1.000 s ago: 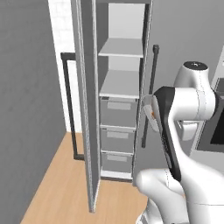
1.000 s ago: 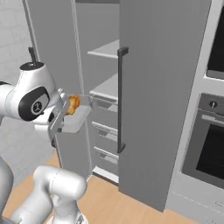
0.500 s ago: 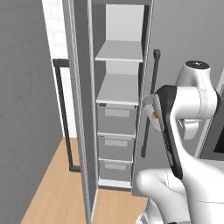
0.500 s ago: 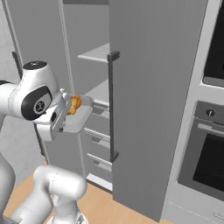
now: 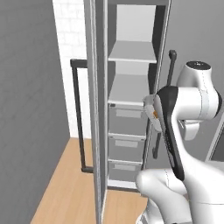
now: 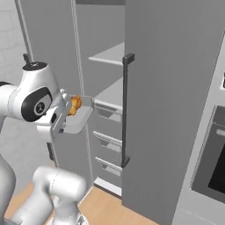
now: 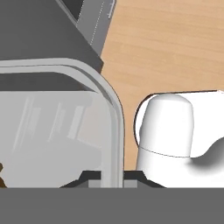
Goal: Take the meat container that has the chicken drumstick and place it on the second highest rack of the freezer. Then take the vegetable container that has the corn and lime and place it on the highest rack of the freezer.
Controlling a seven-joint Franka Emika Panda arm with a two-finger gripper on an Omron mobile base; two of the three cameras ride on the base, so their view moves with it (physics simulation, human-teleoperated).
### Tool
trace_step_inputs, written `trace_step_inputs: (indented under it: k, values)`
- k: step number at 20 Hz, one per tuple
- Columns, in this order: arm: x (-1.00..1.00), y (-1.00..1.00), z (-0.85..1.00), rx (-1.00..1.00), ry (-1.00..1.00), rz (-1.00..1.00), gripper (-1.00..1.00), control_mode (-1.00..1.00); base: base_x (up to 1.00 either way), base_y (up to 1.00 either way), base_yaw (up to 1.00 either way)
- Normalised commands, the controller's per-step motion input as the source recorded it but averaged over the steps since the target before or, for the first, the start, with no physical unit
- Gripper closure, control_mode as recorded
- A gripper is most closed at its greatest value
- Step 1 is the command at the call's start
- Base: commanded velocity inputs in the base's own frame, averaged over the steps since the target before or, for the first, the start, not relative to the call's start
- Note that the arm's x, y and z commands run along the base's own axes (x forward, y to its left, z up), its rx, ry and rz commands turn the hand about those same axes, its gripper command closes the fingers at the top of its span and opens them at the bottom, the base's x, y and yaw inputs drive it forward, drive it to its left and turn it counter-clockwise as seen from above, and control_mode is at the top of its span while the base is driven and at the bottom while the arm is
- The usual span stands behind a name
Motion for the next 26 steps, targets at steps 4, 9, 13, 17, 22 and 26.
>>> trace_step_inputs:
  k: [4,9,13,17,22,26]
  values:
    - [0.00,0.00,0.00,0.00,0.00,0.00,1.00,1.00,0.61,0.27,0.02]
    - [0.00,0.00,0.00,0.00,0.00,0.00,1.00,1.00,0.67,0.08,0.00]
    - [0.00,0.00,0.00,0.00,0.00,0.00,1.00,1.00,0.72,0.00,0.00]
    - [0.00,0.00,0.00,0.00,0.00,0.00,1.00,1.00,0.65,0.14,0.00]
    - [0.00,0.00,0.00,0.00,0.00,0.00,1.00,1.00,0.61,0.38,0.00]
    - [0.00,0.00,0.00,0.00,0.00,0.00,1.00,1.00,0.56,0.11,-0.01]
